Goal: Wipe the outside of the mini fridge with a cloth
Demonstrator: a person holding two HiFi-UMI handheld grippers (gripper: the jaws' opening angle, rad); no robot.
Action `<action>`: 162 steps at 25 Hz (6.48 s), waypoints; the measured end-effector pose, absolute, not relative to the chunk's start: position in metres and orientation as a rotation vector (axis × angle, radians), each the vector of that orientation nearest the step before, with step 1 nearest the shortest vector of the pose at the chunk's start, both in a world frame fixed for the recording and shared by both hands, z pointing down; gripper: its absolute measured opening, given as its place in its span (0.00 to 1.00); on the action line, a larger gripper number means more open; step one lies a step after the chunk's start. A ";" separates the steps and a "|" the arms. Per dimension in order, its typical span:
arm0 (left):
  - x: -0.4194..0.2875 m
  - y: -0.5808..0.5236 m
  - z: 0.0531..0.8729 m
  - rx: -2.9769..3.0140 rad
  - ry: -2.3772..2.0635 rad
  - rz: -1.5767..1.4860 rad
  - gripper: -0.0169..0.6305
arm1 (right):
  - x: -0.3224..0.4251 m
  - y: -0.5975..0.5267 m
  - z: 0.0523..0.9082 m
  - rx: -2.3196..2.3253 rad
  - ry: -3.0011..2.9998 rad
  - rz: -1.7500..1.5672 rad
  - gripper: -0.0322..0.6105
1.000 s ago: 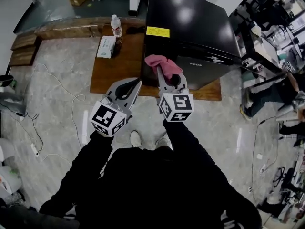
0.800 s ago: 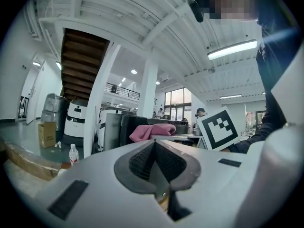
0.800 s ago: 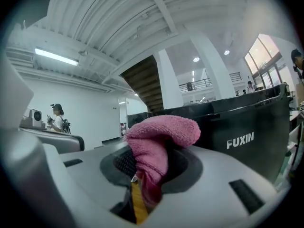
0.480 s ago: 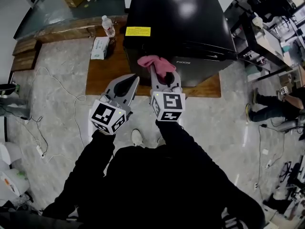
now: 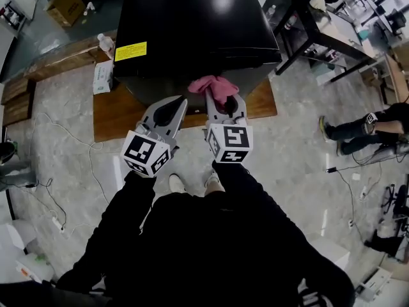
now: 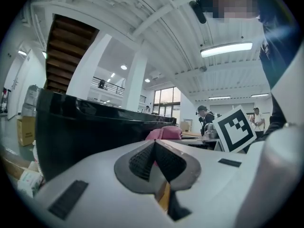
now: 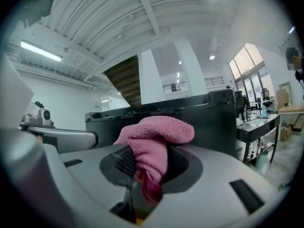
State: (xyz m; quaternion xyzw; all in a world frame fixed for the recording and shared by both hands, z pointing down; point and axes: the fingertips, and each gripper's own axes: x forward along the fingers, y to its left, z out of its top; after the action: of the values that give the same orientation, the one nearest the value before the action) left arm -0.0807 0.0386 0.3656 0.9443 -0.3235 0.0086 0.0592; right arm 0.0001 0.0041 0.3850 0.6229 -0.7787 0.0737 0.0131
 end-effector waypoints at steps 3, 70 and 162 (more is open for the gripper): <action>-0.047 0.037 0.369 2.879 -0.909 0.029 0.04 | 0.038 0.005 0.386 1.994 -2.376 0.219 0.24; -0.239 0.010 0.628 2.642 -1.225 0.292 0.04 | -0.182 0.001 0.645 1.542 -2.339 0.368 0.24; 0.196 0.059 0.423 2.869 -0.670 0.099 0.04 | 0.249 -0.017 0.417 1.552 -2.357 -0.044 0.25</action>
State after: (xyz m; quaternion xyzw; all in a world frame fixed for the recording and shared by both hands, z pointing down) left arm 0.1964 0.0592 0.4231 0.9687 -0.2261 0.0335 0.0969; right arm 0.2489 -0.0174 0.4174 0.5430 -0.8244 -0.0152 0.1590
